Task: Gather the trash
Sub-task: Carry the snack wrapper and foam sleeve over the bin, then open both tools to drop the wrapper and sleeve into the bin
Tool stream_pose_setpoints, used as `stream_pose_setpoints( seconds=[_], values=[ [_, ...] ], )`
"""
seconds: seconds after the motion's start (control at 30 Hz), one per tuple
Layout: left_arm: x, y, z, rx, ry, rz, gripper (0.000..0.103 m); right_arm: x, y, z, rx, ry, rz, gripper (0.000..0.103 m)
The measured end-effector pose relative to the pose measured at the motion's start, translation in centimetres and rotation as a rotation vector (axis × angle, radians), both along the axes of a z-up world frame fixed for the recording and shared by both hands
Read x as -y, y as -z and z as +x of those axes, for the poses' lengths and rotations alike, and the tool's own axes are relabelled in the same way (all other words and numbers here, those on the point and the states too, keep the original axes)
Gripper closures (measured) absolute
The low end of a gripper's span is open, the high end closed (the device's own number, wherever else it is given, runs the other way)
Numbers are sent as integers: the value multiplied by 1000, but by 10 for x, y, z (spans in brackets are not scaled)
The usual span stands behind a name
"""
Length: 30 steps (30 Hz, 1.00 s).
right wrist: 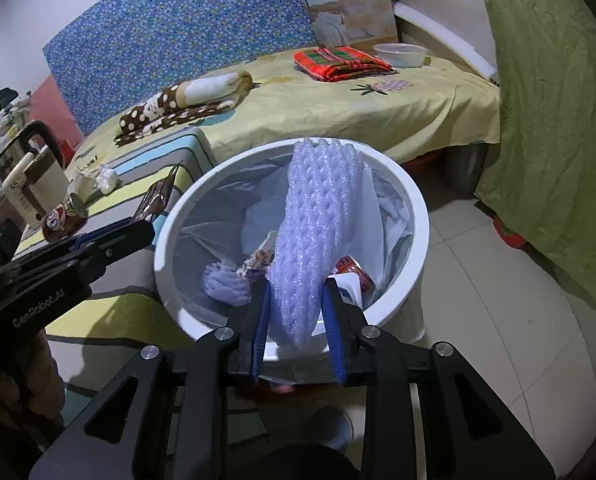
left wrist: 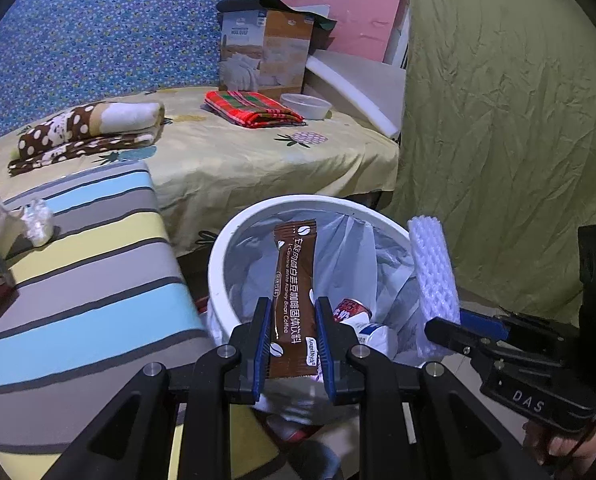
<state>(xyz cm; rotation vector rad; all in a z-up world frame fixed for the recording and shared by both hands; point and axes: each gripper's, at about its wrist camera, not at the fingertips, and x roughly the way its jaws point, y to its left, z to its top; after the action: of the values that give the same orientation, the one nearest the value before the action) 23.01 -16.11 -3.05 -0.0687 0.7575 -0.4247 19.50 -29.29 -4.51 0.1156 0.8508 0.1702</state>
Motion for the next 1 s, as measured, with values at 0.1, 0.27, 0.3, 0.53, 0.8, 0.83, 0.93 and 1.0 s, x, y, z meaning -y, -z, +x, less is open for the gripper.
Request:
stream_pose_setpoints(
  seconds=[0.1, 0.27, 0.3, 0.53, 0.8, 0.83, 0.93, 1.0],
  values=[
    [2, 4, 8, -14, 3, -7, 81, 3, 1, 0, -3, 14, 2, 70],
    [3, 6, 12, -18, 11, -21, 77, 5, 0, 0, 10, 16, 7, 58],
    [2, 6, 11, -18, 13, -28, 75, 5, -1, -1, 12, 17, 9, 56],
    [-9, -4, 1, 7, -5, -33, 75, 4, -7, -6, 34, 11, 30, 56],
    [-31, -16, -24, 37, -53, -18, 75, -12, -18, -16, 72, -37, 56, 56],
    [-34, -18, -27, 40, -57, -16, 75, -14, -21, -17, 80, -43, 56, 56],
    [-43, -24, -39, 54, -76, -12, 75, -24, -27, -23, 100, -68, 59, 56],
    [-49, -28, -47, 63, -89, -7, 75, -29, -29, -27, 111, -79, 54, 56]
  ],
)
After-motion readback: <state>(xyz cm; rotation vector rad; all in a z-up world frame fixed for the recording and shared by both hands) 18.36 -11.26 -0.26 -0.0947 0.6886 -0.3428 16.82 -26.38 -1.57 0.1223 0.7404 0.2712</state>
